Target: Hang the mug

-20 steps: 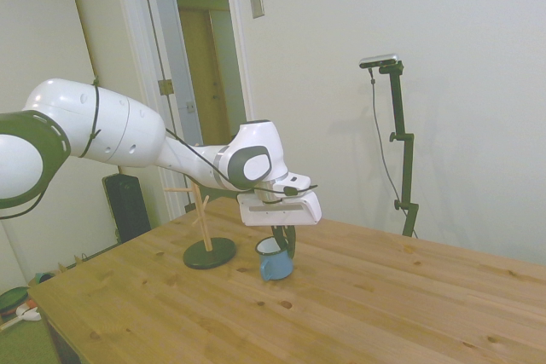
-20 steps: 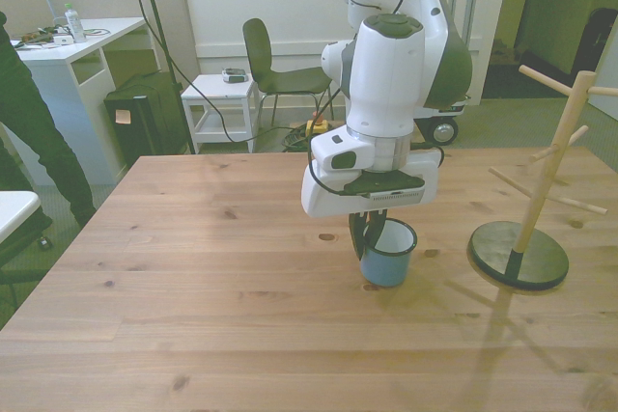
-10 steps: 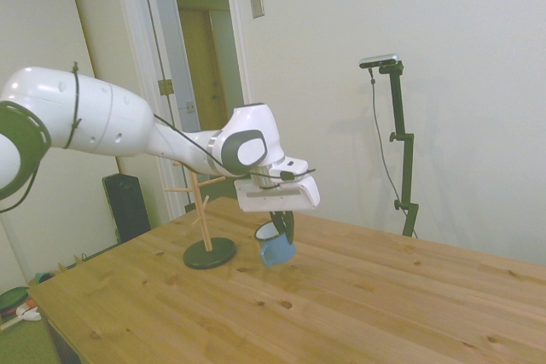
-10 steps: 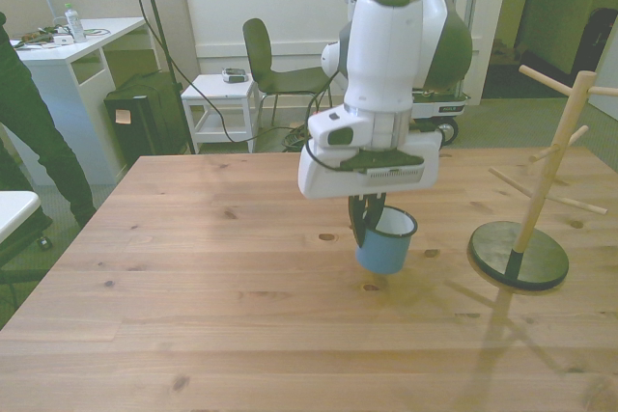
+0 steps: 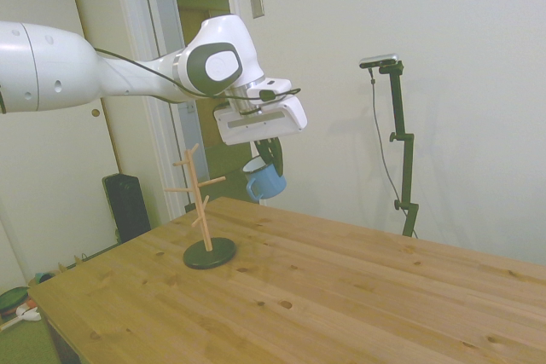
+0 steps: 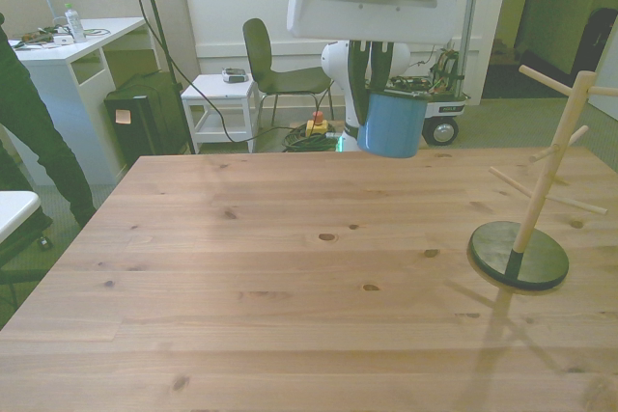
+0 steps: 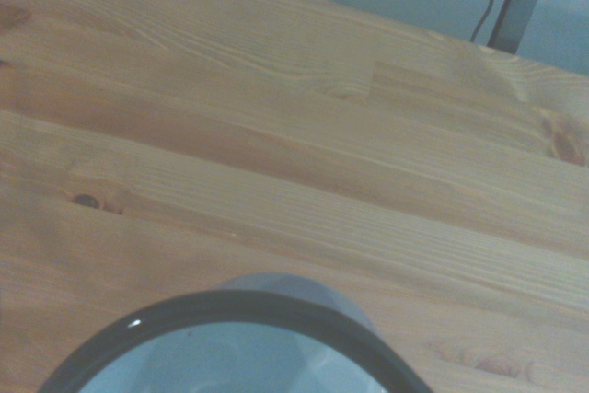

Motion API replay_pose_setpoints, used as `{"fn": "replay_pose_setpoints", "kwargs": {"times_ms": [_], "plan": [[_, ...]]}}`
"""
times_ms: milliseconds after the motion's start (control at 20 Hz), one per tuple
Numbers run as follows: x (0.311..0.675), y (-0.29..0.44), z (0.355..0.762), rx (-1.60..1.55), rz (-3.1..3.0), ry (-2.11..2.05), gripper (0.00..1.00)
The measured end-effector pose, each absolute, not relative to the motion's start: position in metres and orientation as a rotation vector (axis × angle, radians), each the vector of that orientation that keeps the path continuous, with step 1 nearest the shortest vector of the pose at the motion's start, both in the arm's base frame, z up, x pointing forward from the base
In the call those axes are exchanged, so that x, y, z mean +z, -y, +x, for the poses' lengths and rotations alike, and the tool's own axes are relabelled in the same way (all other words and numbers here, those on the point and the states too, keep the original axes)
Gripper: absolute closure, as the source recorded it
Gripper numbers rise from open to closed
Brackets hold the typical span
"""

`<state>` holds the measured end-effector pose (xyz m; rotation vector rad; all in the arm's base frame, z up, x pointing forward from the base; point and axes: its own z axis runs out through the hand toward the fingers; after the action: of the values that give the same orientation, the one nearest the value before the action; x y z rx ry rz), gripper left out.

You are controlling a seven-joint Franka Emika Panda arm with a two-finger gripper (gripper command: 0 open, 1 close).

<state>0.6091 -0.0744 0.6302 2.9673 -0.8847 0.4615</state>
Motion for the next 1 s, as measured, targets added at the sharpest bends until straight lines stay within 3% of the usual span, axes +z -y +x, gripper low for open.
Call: {"fn": "replay_pose_setpoints", "kwargs": {"times_ms": [300, 650, 1000], "plan": [[0.656, 0.053, 0.621, 0.486, 2.975, 0.864, 1.00], [0.636, 0.006, 0.657, 0.453, 2.966, 0.818, 1.00], [0.634, -0.018, 0.663, 0.450, 2.969, 0.796, 1.00]]}}
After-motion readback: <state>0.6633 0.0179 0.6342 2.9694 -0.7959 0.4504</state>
